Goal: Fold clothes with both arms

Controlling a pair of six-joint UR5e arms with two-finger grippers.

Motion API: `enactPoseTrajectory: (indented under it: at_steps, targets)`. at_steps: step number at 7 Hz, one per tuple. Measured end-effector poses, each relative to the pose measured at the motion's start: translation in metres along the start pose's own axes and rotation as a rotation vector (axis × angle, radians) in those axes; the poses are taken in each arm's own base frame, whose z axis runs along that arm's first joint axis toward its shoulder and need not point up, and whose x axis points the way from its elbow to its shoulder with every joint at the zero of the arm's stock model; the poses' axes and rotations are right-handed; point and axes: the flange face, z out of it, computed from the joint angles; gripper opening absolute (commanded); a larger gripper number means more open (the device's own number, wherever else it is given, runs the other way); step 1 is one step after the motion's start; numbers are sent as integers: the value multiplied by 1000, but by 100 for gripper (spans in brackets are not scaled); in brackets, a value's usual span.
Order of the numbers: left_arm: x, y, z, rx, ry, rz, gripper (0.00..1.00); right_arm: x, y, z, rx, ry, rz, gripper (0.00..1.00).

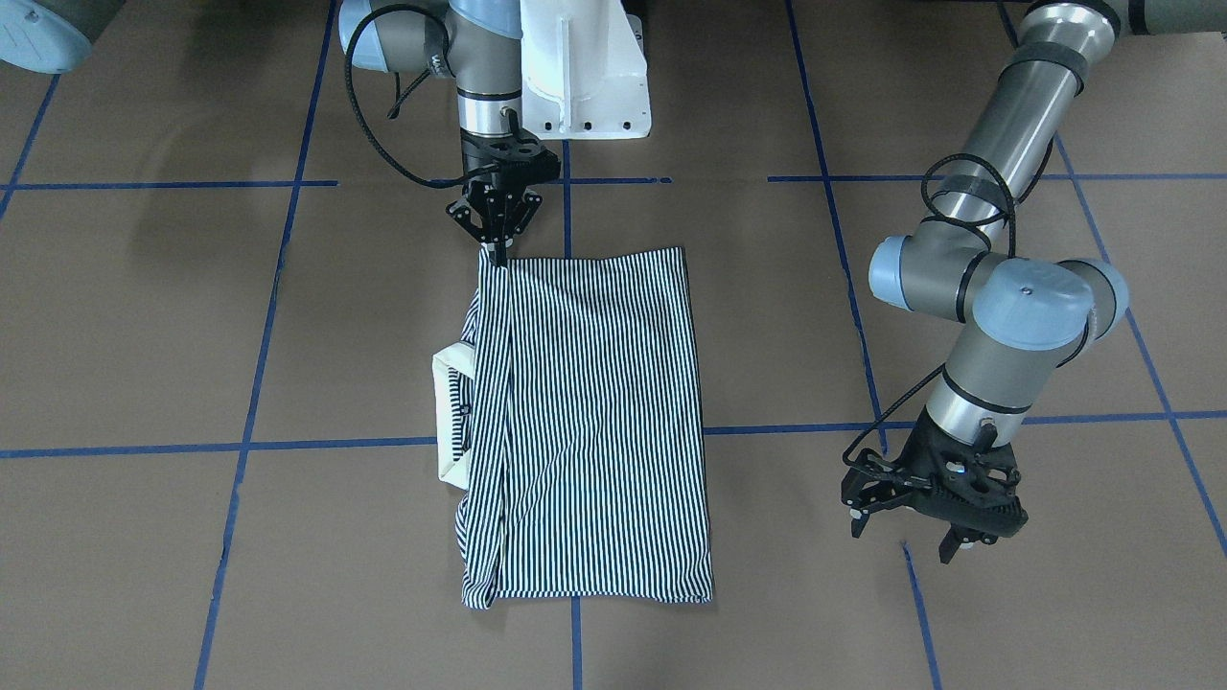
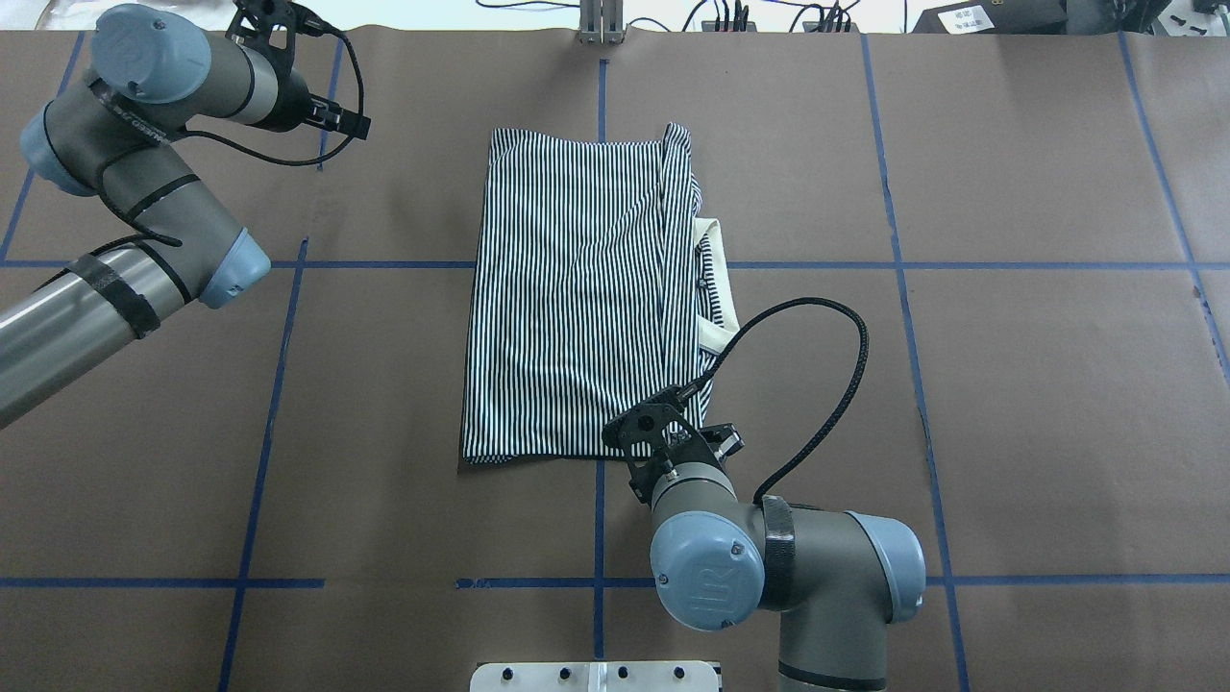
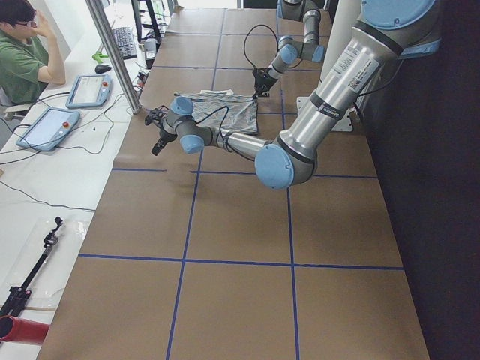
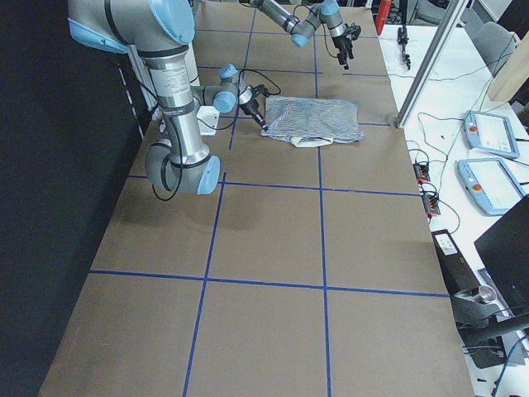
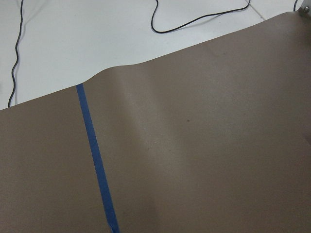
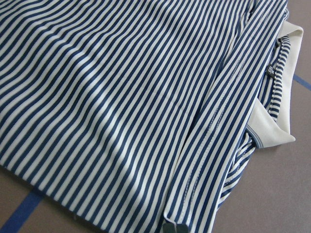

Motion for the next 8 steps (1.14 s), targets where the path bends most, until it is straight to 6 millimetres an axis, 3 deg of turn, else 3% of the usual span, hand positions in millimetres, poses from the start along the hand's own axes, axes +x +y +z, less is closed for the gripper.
enactPoseTrajectory:
  at_steps: [2, 4, 5, 6, 7, 8]
  targets:
    - [2, 1, 0, 0, 3, 2, 100, 10, 1, 3, 0, 10, 8, 0]
    - [3, 2, 1, -1, 4, 3, 100, 35, 18, 5, -8, 26, 27, 0]
    - [4, 2, 1, -2, 5, 4, 100, 51, 30, 4, -15, 35, 56, 5]
    - [5, 2, 1, -2, 5, 4, 100, 60, 40, 5, -22, 42, 88, 33]
    - [5, 2, 1, -3, 6, 4, 100, 61, 48, 6, -30, 45, 113, 99]
    - [5, 3, 2, -3, 6, 5, 100, 58, 54, 6, -36, 43, 140, 100]
